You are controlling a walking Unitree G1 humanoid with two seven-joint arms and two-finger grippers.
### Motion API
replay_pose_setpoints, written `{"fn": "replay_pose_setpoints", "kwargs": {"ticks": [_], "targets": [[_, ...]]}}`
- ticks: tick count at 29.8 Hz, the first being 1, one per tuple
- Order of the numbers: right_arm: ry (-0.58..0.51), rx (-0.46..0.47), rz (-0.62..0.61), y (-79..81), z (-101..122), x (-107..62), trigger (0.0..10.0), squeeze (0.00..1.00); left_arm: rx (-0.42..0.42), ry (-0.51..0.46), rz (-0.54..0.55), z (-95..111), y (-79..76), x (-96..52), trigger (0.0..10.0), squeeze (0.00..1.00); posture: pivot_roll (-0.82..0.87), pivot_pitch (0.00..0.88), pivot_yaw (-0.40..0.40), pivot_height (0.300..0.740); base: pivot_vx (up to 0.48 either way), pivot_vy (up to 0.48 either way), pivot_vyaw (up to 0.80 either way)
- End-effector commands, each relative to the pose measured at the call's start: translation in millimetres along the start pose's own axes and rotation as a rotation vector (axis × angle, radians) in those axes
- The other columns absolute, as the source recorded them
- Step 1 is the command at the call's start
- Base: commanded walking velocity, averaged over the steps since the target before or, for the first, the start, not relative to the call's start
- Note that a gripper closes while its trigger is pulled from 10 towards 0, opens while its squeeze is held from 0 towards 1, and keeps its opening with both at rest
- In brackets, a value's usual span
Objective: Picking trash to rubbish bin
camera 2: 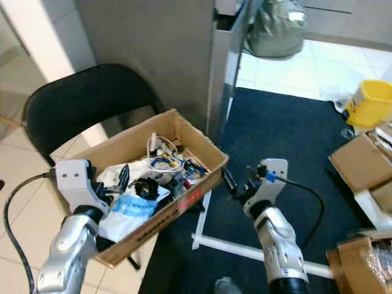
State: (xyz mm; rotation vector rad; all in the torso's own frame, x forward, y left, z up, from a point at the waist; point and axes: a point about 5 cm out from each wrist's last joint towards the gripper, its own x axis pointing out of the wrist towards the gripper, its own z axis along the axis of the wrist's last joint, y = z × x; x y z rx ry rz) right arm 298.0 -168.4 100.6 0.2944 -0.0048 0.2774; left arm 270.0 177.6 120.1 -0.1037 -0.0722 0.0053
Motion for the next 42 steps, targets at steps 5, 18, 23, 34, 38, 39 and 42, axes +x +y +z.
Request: {"fn": "replay_pose_setpoints", "kwargs": {"ticks": [5,18,23,34,38,39,42], "targets": [[0.014,-0.013,-0.041,-5.2,-4,-4.1,10.0,0.00,0.023,0.019,-0.017,-4,0.7,-1.8,10.0,0.00,0.05,0.137,0.015,0.740,0.000,0.000,-0.80],[0.025,-0.037,-0.149,-19.0,-10,-9.5,10.0,0.00,0.045,0.028,-0.024,-6,3.2,-0.3,10.0,0.00,0.05,0.120,0.019,0.740,0.000,0.000,-0.80],[0.027,-0.038,-0.169,-21.0,-10,-10.3,10.0,0.00,0.049,0.030,-0.020,-6,4.7,0.0,10.0,0.00,0.05,0.120,0.019,0.740,0.000,0.000,-0.80],[0.035,-0.043,-0.200,-24.5,-12,-11.8,10.0,0.00,0.055,0.034,-0.013,-7,5.9,-0.2,10.0,0.00,0.05,0.134,0.018,0.740,0.000,0.000,-0.80],[0.035,-0.044,-0.210,-26.1,-12,-12.1,10.0,0.00,0.054,0.034,-0.014,-7,5.1,1.0,10.0,0.00,0.05,0.139,0.019,0.740,0.000,0.000,-0.80],[0.034,-0.044,-0.216,-26.9,-12,-12.8,10.0,0.00,0.055,0.034,-0.014,-7,5.0,1.2,10.0,0.00,0.05,0.139,0.018,0.740,0.000,0.000,-0.80],[0.035,-0.044,-0.224,-27.9,-12,-13.5,10.0,0.00,0.055,0.037,-0.010,-8,5.2,1.8,10.0,0.00,0.05,0.139,0.018,0.740,0.000,0.000,-0.80]]}}
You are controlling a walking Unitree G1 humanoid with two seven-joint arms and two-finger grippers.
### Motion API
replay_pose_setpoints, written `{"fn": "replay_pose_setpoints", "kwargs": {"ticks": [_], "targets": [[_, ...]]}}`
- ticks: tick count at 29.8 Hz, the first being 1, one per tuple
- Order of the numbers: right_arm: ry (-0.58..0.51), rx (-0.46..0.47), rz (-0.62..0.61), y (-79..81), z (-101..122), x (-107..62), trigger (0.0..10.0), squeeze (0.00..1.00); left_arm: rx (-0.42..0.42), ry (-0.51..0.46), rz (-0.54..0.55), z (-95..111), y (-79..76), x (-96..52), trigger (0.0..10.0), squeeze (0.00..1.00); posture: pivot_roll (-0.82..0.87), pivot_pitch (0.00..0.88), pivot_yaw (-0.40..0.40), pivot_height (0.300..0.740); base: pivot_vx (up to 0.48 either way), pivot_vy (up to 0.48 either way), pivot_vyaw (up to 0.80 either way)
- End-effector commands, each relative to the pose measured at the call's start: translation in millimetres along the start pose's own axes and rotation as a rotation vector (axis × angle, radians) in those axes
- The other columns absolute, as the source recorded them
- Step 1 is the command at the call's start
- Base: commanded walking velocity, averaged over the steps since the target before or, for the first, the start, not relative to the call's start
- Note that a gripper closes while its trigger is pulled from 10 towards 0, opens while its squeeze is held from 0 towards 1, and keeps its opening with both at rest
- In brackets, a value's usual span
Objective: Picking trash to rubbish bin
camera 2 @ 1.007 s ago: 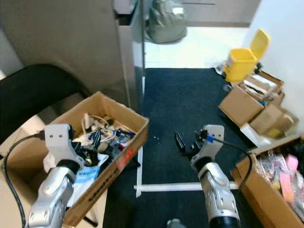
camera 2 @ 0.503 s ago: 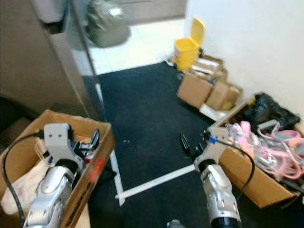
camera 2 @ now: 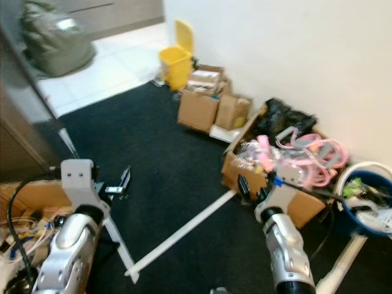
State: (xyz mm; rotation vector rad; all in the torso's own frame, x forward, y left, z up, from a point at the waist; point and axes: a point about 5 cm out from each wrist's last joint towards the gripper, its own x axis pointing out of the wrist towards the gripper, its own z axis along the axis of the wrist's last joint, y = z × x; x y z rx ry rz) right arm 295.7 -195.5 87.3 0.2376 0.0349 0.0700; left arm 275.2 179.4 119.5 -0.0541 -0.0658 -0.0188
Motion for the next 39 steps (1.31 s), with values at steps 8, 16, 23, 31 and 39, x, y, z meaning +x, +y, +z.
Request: {"fn": "replay_pose_setpoints", "kwargs": {"ticks": [8,16,23,31,39], "targets": [[0.026,0.010,-0.021,1.0,-8,-2.7,10.0,0.00,0.022,0.061,0.030,-12,3.3,0.1,10.0,0.00,0.04,0.146,0.016,0.740,0.000,0.000,-0.80],[0.030,0.001,-0.025,0.3,-8,-2.1,10.0,0.00,0.044,0.119,0.058,-22,8.4,-0.9,10.0,0.00,0.04,0.154,0.011,0.740,0.000,0.000,-0.80],[0.032,-0.005,-0.034,-1.7,-7,-1.8,10.0,0.00,0.038,0.130,0.079,-24,9.9,-1.6,10.0,0.00,0.04,0.155,0.008,0.740,0.000,0.000,-0.80],[0.039,-0.003,-0.037,-0.9,-8,-1.0,10.0,0.00,0.053,0.123,0.090,-23,9.8,-0.1,10.0,0.00,0.04,0.155,0.003,0.740,0.000,0.000,-0.80],[0.046,-0.006,-0.043,0.3,-10,-1.1,10.0,0.00,0.081,0.149,0.124,-27,14.5,0.4,10.0,0.00,0.03,0.158,0.006,0.740,0.000,0.000,-0.80]]}}
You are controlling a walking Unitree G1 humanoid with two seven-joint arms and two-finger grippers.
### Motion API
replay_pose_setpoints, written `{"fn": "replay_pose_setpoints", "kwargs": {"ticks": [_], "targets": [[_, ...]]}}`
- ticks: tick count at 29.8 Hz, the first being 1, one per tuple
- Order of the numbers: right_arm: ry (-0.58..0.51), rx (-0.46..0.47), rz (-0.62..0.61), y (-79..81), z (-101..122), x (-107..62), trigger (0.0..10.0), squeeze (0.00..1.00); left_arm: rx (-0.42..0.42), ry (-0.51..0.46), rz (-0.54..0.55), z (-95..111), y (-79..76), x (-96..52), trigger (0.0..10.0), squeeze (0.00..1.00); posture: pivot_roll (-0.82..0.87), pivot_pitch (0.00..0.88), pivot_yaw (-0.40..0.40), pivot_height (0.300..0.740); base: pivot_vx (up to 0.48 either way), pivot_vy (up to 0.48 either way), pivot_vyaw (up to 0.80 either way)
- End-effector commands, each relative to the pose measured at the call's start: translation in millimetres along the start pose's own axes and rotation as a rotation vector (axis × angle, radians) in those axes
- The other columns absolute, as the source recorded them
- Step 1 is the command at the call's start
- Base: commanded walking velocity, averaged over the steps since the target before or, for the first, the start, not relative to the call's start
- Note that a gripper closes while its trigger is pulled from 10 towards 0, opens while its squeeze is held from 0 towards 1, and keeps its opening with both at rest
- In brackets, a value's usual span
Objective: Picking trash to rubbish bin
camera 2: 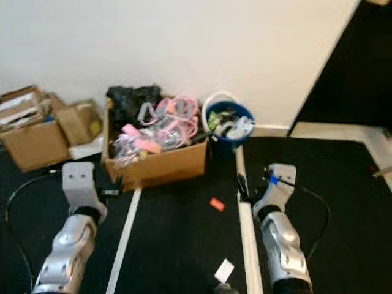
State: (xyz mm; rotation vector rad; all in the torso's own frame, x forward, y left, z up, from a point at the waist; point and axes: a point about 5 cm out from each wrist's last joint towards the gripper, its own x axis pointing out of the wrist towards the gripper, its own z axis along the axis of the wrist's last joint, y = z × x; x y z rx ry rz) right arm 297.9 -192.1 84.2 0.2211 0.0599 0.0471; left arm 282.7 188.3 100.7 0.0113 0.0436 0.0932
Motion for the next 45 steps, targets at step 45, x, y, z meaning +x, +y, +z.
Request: {"fn": "replay_pose_setpoints", "kwargs": {"ticks": [45], "targets": [[0.036,-0.007,-0.013,-3.1,-7.0,-1.9,10.0,0.00,0.021,0.095,-0.020,-16.8,-5.0,-3.8,10.0,0.00,0.03,0.127,-0.012,0.740,0.000,0.000,-0.80]]}}
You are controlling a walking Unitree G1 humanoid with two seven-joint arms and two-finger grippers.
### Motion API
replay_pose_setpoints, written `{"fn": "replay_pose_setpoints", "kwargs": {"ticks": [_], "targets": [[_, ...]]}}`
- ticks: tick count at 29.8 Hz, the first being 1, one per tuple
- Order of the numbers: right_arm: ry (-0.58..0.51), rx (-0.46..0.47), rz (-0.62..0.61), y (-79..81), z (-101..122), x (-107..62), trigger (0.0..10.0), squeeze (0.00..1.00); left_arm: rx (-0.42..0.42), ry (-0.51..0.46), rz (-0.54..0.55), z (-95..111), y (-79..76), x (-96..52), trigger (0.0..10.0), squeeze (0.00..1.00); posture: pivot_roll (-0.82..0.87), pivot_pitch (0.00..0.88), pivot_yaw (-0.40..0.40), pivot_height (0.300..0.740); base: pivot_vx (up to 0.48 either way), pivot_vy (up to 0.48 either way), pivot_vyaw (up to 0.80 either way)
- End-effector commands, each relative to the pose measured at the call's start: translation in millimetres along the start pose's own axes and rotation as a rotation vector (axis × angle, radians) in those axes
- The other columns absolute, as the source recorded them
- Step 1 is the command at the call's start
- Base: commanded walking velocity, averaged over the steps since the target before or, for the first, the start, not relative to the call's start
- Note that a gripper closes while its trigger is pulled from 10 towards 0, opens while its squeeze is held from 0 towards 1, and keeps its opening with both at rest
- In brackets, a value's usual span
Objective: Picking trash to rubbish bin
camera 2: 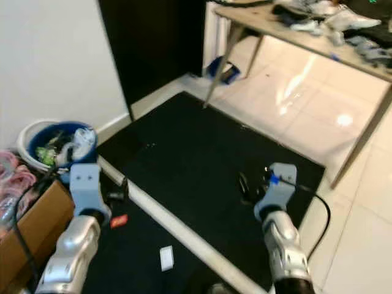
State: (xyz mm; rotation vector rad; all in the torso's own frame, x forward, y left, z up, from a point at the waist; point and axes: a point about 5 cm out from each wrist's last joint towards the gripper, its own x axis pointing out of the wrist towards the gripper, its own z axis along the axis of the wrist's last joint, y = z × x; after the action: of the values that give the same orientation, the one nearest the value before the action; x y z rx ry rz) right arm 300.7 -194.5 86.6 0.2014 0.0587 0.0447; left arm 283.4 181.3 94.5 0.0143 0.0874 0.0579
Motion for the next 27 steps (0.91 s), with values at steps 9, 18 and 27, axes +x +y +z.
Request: {"fn": "replay_pose_setpoints", "kwargs": {"ticks": [9,18,27], "targets": [[0.033,0.013,-0.017,-3.0,-9,-4.8,10.0,0.00,0.023,0.035,0.021,-9,3.1,-2.7,10.0,0.00,0.02,0.121,-0.013,0.740,0.000,0.000,-0.80],[0.029,0.011,-0.018,-4.2,-10,-5.6,10.0,0.00,-0.002,0.016,-0.016,-6,3.1,-3.2,10.0,0.00,0.02,0.120,-0.013,0.740,0.000,0.000,-0.62],[0.030,-0.004,0.007,-0.4,-10,-4.5,10.0,0.00,0.006,-0.008,-0.043,-2,-0.6,-2.6,10.0,0.00,0.03,0.133,-0.020,0.740,0.000,0.000,0.00]]}}
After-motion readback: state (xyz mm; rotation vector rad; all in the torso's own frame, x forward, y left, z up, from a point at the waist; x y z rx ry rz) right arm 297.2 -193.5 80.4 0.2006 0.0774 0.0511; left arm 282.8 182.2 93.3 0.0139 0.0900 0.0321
